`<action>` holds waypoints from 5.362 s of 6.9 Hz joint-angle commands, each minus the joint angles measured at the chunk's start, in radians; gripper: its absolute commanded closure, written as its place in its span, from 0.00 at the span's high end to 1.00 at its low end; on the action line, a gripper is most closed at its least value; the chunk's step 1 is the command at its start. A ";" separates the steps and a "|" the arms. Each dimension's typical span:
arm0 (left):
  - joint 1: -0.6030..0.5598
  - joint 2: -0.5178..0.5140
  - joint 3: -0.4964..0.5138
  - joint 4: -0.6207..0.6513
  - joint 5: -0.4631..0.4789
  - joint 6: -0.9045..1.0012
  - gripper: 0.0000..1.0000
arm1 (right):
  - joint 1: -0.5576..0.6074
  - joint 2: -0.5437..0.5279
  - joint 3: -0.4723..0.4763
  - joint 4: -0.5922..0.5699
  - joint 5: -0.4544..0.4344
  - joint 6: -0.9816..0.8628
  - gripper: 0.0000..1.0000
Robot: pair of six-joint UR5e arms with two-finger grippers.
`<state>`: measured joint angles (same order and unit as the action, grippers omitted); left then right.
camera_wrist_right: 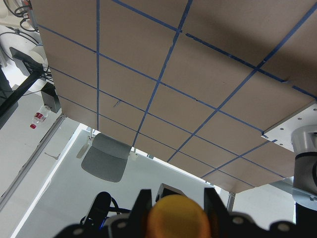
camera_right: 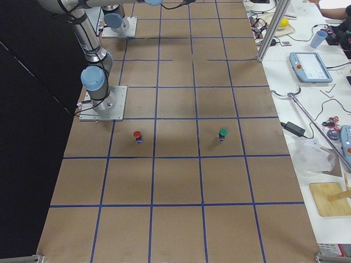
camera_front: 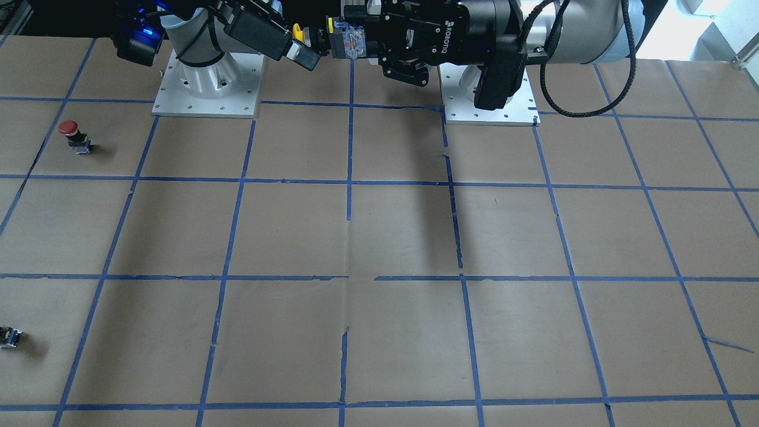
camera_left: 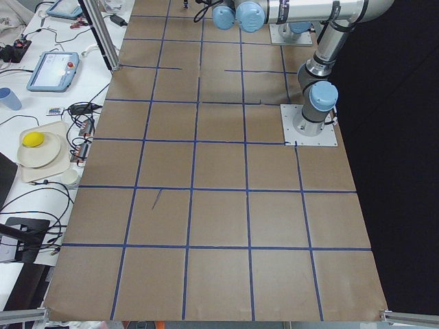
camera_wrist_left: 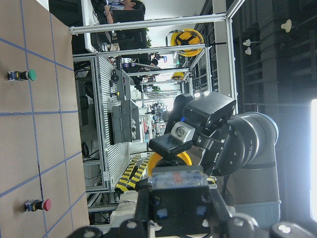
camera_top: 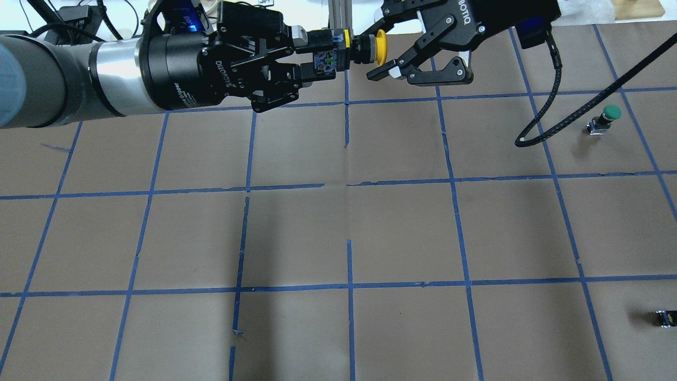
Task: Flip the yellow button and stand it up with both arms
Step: 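Carry the yellow button with the right gripper while the left gripper withdraws, then lower the yellow button upright onto the table with the right gripper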
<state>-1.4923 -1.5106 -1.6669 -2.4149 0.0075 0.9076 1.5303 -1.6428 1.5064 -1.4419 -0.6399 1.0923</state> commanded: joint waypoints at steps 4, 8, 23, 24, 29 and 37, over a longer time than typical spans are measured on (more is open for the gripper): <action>0.053 -0.003 0.001 0.086 0.102 -0.039 1.00 | -0.048 0.006 -0.002 -0.002 -0.144 -0.198 0.25; 0.262 -0.016 0.004 0.311 0.421 -0.142 1.00 | -0.217 0.014 0.015 0.100 -0.500 -0.953 0.25; 0.019 -0.132 0.225 0.774 1.519 -0.886 1.00 | -0.846 0.189 0.646 -0.844 -0.408 -3.050 0.22; -0.033 -0.135 0.237 0.775 1.505 -0.900 1.00 | -0.872 0.222 0.640 -0.842 -0.402 -3.065 0.22; -0.072 -0.123 0.233 0.778 1.545 -0.923 1.00 | -0.952 0.284 0.641 -0.828 -0.330 -3.350 0.20; -0.072 -0.137 0.234 0.786 1.540 -0.924 1.00 | -0.944 0.183 0.614 -0.824 -0.428 -2.846 1.00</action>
<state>-1.5646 -1.6469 -1.4341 -1.6302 1.5480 -0.0168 0.5777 -1.4082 2.1393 -2.2669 -1.0016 -1.9352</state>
